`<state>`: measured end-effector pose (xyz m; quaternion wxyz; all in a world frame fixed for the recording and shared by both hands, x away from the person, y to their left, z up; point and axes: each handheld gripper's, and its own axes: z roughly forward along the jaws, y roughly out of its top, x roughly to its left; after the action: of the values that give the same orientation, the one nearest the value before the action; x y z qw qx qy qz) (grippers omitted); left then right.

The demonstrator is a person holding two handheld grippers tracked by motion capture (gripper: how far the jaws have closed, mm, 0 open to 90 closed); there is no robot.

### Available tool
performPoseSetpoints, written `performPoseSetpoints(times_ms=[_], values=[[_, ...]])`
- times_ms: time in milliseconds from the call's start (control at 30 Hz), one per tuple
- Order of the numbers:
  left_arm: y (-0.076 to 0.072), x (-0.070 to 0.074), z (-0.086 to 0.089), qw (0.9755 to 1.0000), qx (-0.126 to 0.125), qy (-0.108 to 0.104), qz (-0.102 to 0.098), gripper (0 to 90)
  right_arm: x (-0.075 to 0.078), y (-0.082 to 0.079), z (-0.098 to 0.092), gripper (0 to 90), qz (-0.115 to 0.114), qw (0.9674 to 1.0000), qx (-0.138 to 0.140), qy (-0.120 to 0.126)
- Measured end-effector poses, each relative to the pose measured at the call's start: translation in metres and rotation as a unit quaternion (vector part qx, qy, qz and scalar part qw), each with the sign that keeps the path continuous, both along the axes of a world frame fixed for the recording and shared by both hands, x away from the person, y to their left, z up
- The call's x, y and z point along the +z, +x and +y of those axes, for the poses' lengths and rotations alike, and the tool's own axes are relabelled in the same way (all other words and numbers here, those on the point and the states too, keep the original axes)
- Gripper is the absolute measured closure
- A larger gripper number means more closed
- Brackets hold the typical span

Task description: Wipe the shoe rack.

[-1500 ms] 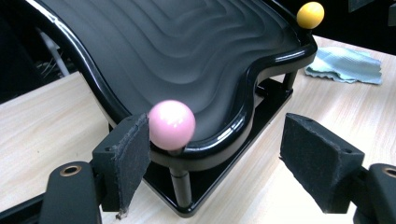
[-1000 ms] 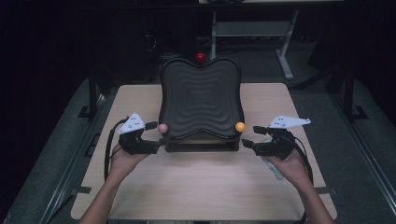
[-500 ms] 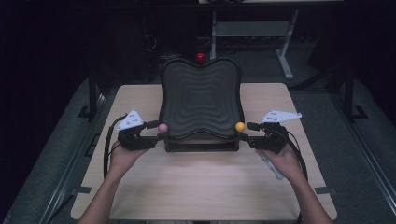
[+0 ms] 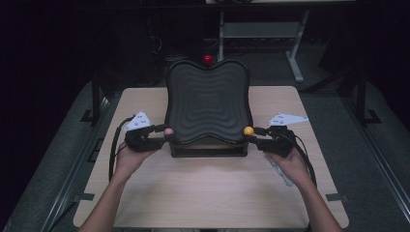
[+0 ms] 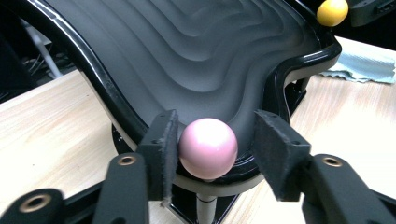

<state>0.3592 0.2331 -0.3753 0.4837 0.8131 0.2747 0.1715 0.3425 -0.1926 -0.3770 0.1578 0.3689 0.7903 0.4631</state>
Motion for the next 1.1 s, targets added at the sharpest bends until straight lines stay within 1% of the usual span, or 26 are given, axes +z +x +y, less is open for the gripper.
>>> performPoseSetpoints(times_ms=[67,167,333,367,500,667,700,767,800,867,933,1000,1100], values=[[0.002,-0.001,0.0,1.0,0.0,0.0,0.002,51.4,-0.001,0.001,0.0,57.2,0.004,1.0,-0.003,0.0],[0.003,-0.002,-0.001,1.0,-0.002,0.0,0.0,53.9,-0.002,0.002,0.0,59.2,0.006,1.0,-0.005,-0.002],[0.004,-0.003,0.001,1.0,-0.004,0.002,-0.001,57.8,-0.002,0.004,0.0,59.2,0.005,1.0,-0.003,0.001],[0.005,-0.004,0.002,1.0,-0.006,0.001,-0.002,59.5,-0.003,0.005,0.0,59.2,0.008,1.0,-0.002,0.003],[0.004,-0.004,0.001,0.9999,-0.016,-0.003,0.002,60.0,-0.003,0.007,-0.002,59.2,0.009,0.9999,-0.005,0.006],[-0.002,-0.002,-0.003,0.9995,-0.032,0.004,0.005,60.1,-0.004,0.012,-0.005,59.2,0.012,0.9997,-0.014,0.014],[-0.002,-0.002,-0.003,0.9995,-0.032,0.004,0.005,60.1,-0.004,0.012,-0.005,59.2,0.012,0.9997,-0.014,0.014],[-0.007,-0.001,-0.005,0.9992,-0.038,0.007,0.007,60.1,-0.003,0.014,-0.006,59.0,0.017,0.9996,-0.02,0.013],[-0.009,-0.001,-0.006,0.9992,-0.039,0.008,0.005,60.1,-0.002,0.015,-0.006,59.0,0.017,0.9996,-0.022,0.011],[-0.012,-0.002,-0.007,0.9991,-0.042,0.006,0.005,60.1,-0.001,0.017,-0.006,58.9,0.017,0.9995,-0.024,0.008],[-0.019,-0.003,-0.008,0.999,-0.044,0.002,0.0,60.0,0.0,0.018,-0.006,58.9,0.02,0.9994,-0.029,0.006],[-0.023,-0.004,-0.009,0.999,-0.044,-0.003,0.002,60.1,0.0,0.019,-0.006,58.8,0.02,0.9993,-0.031,0.005],[-0.028,-0.003,-0.01,0.9989,-0.048,0.0,0.002,60.0,0.001,0.02,-0.006,58.7,0.021,0.9991,-0.035,0.004]])
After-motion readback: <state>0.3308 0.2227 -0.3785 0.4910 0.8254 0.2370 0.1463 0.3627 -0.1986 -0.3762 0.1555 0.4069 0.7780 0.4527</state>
